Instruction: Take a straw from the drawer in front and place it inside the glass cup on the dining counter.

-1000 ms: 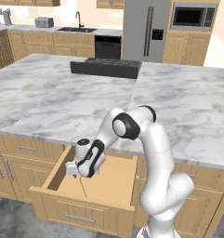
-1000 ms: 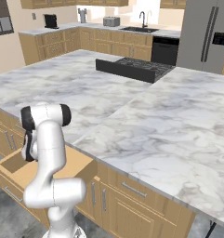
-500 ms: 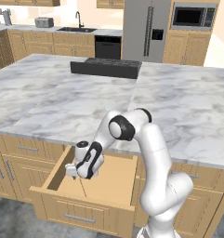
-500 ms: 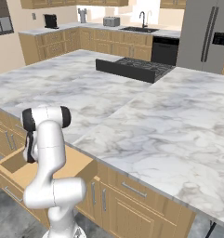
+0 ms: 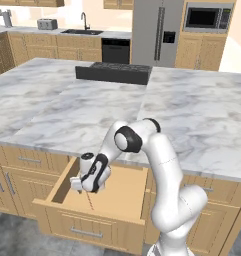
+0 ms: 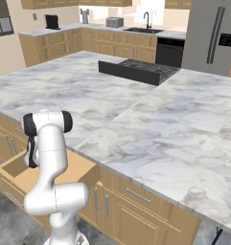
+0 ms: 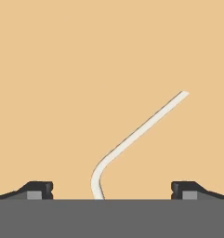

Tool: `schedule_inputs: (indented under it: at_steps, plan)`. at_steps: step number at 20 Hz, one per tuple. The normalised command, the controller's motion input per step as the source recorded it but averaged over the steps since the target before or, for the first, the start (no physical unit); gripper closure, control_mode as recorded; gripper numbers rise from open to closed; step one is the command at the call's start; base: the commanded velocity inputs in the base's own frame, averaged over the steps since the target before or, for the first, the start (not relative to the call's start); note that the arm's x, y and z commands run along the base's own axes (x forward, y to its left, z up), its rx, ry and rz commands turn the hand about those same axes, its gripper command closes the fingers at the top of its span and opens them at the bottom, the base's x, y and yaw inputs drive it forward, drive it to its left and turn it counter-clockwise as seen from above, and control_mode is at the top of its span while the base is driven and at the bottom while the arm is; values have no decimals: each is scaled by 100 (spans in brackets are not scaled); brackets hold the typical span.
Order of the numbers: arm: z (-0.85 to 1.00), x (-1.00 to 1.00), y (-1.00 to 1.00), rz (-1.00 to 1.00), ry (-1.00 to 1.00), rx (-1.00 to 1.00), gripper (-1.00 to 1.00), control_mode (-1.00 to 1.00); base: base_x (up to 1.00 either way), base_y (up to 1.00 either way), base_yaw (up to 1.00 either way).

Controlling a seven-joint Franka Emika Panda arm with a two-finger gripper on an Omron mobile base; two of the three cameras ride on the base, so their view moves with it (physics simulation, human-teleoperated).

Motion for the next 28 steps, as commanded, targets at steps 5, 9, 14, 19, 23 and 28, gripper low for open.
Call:
schedule_inputs:
  at_steps: [5, 9, 14, 19, 23, 28]
  plan:
    - [-42, 0, 5, 0, 1, 0, 100, -100, 0, 0, 0]
    - [-45, -7, 1, 0, 1, 0, 100, -100, 0, 0, 0]
    - [-31, -27, 0, 0, 0, 0, 100, -100, 0, 0, 0]
    - [-18, -50, 0, 0, 0, 0, 100, -100, 0, 0, 0]
    - [-4, -44, 0, 2, 0, 0, 100, -100, 0, 0, 0]
    - [4, -10, -2, 2, -1, 2, 100, -100, 0, 0, 0]
